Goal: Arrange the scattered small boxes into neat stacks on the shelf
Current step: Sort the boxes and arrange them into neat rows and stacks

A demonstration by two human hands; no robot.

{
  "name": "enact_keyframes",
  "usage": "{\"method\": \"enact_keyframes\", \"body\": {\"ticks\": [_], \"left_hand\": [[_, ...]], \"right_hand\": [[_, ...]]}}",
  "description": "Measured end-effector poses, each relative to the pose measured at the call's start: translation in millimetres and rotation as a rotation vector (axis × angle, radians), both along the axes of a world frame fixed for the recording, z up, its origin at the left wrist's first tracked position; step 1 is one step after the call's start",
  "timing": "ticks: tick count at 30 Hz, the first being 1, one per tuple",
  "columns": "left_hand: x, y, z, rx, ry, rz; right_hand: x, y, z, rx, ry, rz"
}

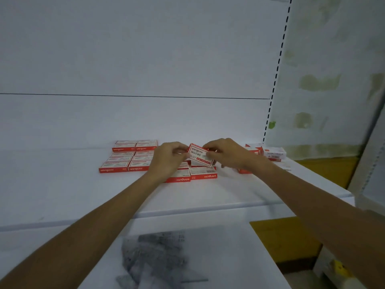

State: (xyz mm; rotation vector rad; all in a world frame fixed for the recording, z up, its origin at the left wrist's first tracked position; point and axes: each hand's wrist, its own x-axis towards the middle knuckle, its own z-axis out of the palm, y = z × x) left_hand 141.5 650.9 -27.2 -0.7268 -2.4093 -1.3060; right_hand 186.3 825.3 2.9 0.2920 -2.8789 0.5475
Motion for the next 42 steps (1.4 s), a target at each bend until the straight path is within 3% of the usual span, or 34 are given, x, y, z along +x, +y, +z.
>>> {"method": "enact_keyframes", "body": {"ticks": [7,14,18,22,27,31,35,42], "left_hand": [[-3,-31,-6,0.058,-0.044,0.045],[-8,-60,-4,0.198,-0.093,0.05],[-13,-74,1,0.377,-0.246,0.098],[-13,-89,1,0.304,-0.395,-0.008],[-22,-112,2,0.454,-0.48,-0.13],[-38,-136,-2,0.275,-0.412,-0.038],[-42,-147,-1,0.226,-0.378,-0.043],[-53,-173,-9,0.184,-0.362,-0.008]], "right_hand": [[-16,-37,-3,-0.056,0.011,0.013],[-18,-78,-1,-0.345,-0.1,0.148],[-26,-101,2,-0.431,-0.077,0.161],[-36,-121,2,-0.623,0.019,0.128],[-46,-138,0,-0.584,-0.004,0.085],[-50,-139,0,-0.26,0.156,0.1],[-60,-149,-10,-0.141,0.3,0.198],[-71,-169,-26,0.024,0.254,0.143]]}}
